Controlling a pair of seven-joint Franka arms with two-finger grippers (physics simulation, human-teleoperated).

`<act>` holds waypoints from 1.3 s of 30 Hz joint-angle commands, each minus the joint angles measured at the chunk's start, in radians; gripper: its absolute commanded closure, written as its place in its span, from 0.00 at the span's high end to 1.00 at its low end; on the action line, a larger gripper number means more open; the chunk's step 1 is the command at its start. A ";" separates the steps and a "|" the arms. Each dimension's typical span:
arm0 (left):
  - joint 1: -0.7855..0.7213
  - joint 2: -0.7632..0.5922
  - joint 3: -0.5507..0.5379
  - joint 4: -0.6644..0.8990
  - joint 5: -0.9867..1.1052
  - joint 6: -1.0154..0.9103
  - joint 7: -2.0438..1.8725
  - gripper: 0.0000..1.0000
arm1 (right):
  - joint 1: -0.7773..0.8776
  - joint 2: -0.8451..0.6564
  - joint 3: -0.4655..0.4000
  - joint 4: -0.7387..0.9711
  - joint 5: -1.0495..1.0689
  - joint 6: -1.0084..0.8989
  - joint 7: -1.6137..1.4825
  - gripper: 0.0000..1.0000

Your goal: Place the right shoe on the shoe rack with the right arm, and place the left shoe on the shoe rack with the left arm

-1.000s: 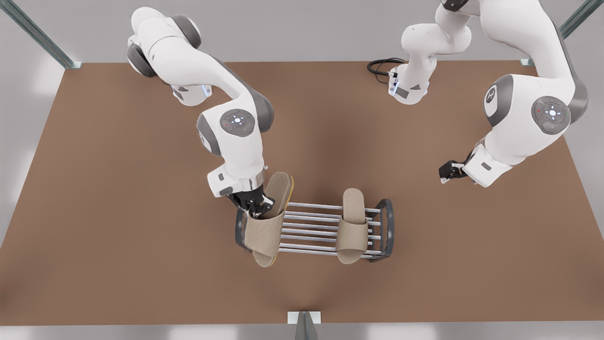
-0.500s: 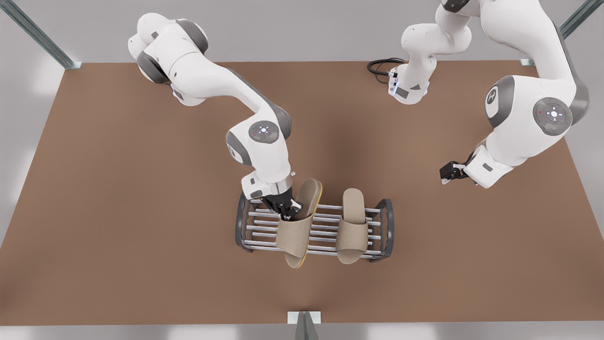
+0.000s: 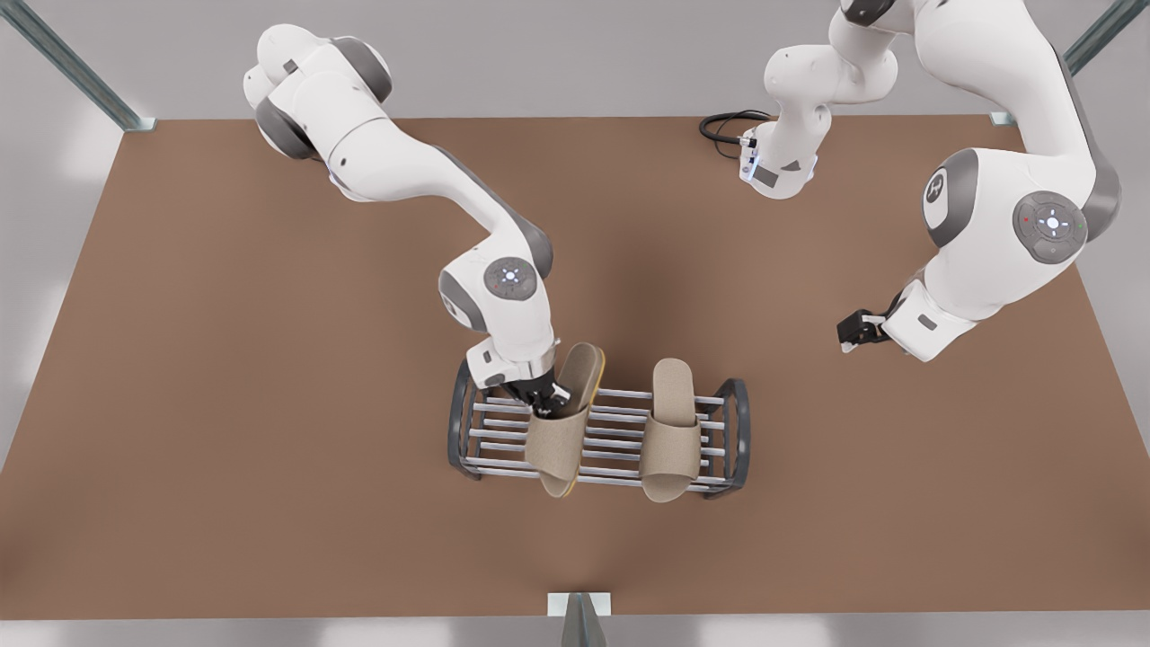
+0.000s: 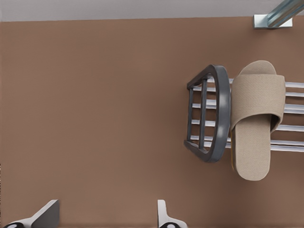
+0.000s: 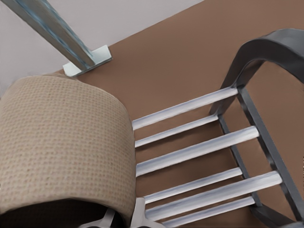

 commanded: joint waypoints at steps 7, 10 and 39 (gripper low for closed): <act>-0.003 0.000 -0.001 -0.001 0.016 0.007 0.001 1.00 | 0.002 -0.002 0.000 -0.022 -0.013 0.049 -0.050 1.00; -0.003 0.000 -0.001 -0.001 0.016 0.009 0.002 1.00 | 0.003 -0.003 0.000 -0.022 -0.013 0.049 -0.049 1.00; -0.001 0.027 0.002 0.003 0.022 0.015 0.001 1.00 | -0.558 -0.422 -0.031 -0.067 0.215 -0.644 -1.076 1.00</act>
